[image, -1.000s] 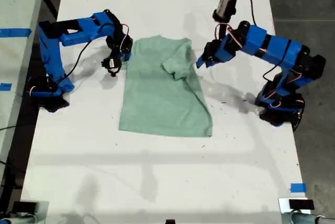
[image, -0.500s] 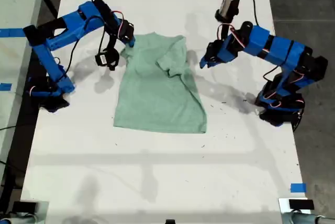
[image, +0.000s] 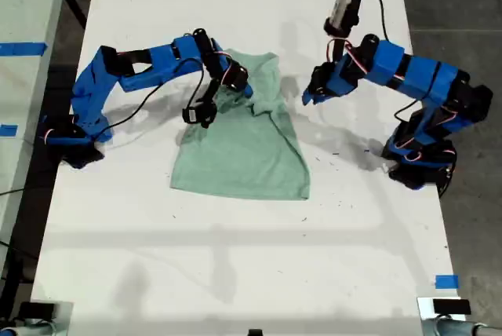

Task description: Fold tshirt

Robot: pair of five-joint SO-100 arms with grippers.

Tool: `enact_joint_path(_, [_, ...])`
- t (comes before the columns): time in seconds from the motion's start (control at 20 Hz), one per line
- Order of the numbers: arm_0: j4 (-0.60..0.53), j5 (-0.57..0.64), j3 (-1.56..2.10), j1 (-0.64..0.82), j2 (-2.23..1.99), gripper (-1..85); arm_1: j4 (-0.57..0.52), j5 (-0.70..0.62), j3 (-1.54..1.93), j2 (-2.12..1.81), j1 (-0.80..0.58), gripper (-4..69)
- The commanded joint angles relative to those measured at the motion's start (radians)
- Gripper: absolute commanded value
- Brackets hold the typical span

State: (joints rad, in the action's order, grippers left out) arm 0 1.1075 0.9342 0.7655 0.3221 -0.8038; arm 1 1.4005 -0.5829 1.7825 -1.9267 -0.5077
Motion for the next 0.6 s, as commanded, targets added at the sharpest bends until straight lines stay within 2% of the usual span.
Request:
enact_joint_path(0.0, [0.048, 0.023, -0.063, -0.014, -0.092, 32.9, -0.040, 0.009, 0.008, -0.072, 0.002, 7.2])
enact_joint_path(0.1, [0.163, -0.002, -0.029, 0.003, -0.224, 29.5, -0.038, 0.009, 0.029, -0.097, 0.000, 9.6])
enact_joint_path(0.3, [0.499, -0.173, 0.143, 0.037, -0.505, 8.9, -0.018, 0.028, 0.112, -0.204, 0.008, 11.0])
enact_joint_path(0.35, [0.522, -0.221, 0.256, 0.032, -0.597, 5.6, -0.015, 0.037, 0.135, -0.241, 0.015, 10.9])
enact_joint_path(0.4, [0.485, -0.261, 0.414, 0.009, -0.721, 3.8, -0.012, 0.048, 0.160, -0.272, 0.029, 10.6])
enact_joint_path(0.45, [0.413, -0.299, 0.594, -0.020, -0.857, 0.6, -0.011, 0.061, 0.181, -0.296, 0.048, 10.7])
enact_joint_path(0.55, [0.304, -0.380, 0.920, -0.080, -1.114, 0.1, -0.006, 0.084, 0.207, -0.310, 0.104, 10.3])
